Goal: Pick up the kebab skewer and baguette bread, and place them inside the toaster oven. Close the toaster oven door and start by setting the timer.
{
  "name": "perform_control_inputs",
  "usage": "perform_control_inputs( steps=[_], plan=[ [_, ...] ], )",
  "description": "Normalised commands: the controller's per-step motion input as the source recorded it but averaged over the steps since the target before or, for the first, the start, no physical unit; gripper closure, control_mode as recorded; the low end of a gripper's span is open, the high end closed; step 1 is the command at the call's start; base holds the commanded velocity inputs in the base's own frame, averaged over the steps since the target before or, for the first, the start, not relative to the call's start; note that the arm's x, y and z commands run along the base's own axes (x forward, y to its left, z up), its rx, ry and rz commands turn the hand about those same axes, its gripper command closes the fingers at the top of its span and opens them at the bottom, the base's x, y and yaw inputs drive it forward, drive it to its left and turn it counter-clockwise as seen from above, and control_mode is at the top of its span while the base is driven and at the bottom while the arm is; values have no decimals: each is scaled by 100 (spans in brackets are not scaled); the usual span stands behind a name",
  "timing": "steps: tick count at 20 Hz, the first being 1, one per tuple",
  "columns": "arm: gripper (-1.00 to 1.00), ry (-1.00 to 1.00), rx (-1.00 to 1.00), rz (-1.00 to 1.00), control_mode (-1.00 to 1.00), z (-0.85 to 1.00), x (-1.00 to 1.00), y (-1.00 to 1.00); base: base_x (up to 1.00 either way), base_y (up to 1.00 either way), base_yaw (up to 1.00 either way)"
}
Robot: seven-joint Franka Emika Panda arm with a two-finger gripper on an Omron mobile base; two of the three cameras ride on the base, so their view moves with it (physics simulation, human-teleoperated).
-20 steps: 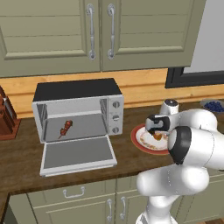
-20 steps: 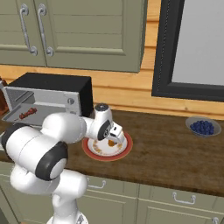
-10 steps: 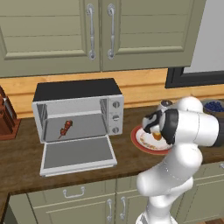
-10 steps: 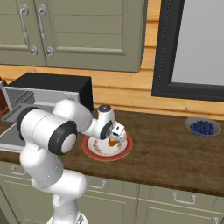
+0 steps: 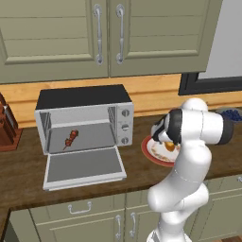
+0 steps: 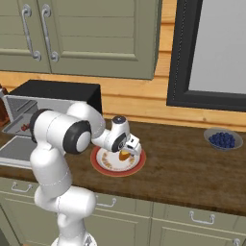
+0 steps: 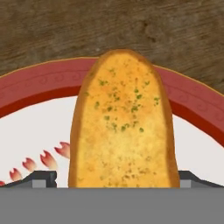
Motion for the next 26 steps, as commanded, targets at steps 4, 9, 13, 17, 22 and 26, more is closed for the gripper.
perform_control_inputs(
  steps=[4, 9, 13, 17, 22, 26],
  plan=[
    [100, 0, 0, 0, -100, -30, 0, 0, 0, 0, 0],
    [100, 0, 0, 0, -100, -19, -11, -1, 0, 0, 0],
    [100, 0, 0, 0, -100, -18, -12, -6, 0, 0, 0],
    [100, -16, 11, 0, -100, 91, -93, -9, 0, 0, 0],
    [100, -2, 5, 0, -100, 100, -100, 26, 0, 0, 0],
    [100, 7, 1, -3, -100, 100, -95, 83, 0, 0, 0]
  ],
)
